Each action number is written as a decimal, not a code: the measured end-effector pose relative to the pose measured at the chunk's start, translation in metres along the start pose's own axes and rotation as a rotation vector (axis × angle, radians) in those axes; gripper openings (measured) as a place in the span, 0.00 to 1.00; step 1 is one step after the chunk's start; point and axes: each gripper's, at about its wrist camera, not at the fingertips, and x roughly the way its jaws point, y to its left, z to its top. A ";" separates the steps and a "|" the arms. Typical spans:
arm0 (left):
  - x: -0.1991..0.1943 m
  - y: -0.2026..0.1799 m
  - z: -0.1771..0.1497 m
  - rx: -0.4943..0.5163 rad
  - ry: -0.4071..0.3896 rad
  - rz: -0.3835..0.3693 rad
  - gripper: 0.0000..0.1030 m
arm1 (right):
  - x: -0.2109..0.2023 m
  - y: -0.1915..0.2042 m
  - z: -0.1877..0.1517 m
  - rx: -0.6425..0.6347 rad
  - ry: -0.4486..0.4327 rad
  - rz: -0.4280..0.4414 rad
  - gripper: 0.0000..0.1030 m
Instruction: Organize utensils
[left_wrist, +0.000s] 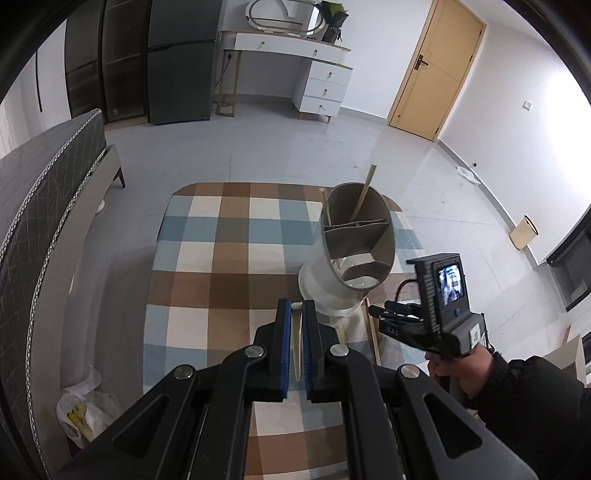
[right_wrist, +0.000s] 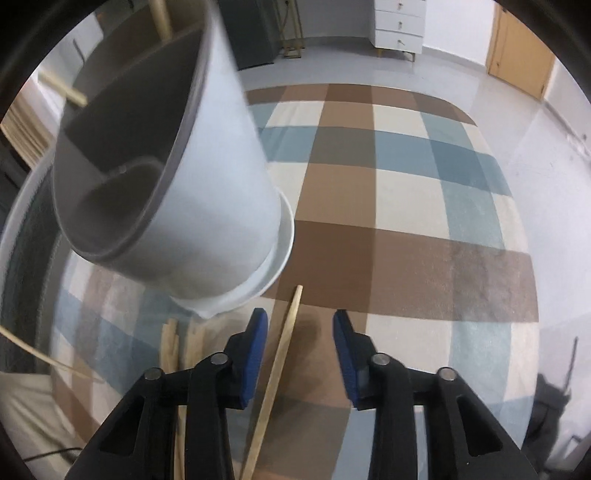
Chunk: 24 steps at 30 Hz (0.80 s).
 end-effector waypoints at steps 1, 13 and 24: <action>0.000 0.002 -0.001 -0.004 0.001 -0.001 0.01 | 0.002 0.004 0.000 -0.013 0.007 -0.017 0.26; -0.007 0.004 -0.004 -0.014 -0.008 -0.010 0.01 | -0.003 0.012 -0.006 -0.022 -0.060 -0.040 0.05; -0.035 -0.024 -0.006 0.029 -0.055 -0.019 0.01 | -0.122 0.003 -0.045 0.069 -0.379 0.075 0.00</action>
